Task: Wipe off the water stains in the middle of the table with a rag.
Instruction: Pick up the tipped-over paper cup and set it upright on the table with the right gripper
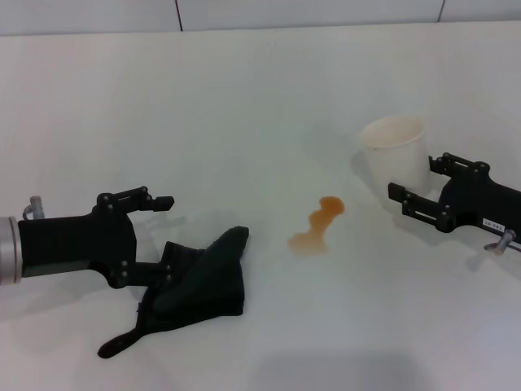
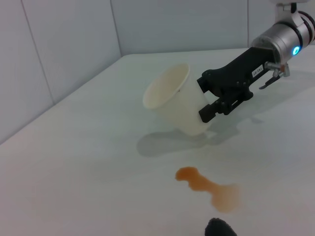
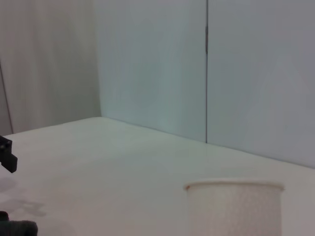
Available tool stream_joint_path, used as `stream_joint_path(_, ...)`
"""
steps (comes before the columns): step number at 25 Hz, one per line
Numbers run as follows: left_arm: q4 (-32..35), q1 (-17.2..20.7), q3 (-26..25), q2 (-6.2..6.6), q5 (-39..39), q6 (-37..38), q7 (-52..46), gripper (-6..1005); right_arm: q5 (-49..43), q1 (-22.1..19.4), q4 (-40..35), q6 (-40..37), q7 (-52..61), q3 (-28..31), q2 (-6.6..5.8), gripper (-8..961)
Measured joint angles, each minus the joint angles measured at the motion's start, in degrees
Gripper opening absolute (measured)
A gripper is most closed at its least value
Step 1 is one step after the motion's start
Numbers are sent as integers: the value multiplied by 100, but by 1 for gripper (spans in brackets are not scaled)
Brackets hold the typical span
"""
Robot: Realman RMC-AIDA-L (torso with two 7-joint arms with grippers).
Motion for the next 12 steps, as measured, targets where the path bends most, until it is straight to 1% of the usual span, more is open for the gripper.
stream_joint_path(12, -1, -19, 1, 0, 0, -7, 0, 819, 3, 5, 185, 102, -10, 48, 0, 654)
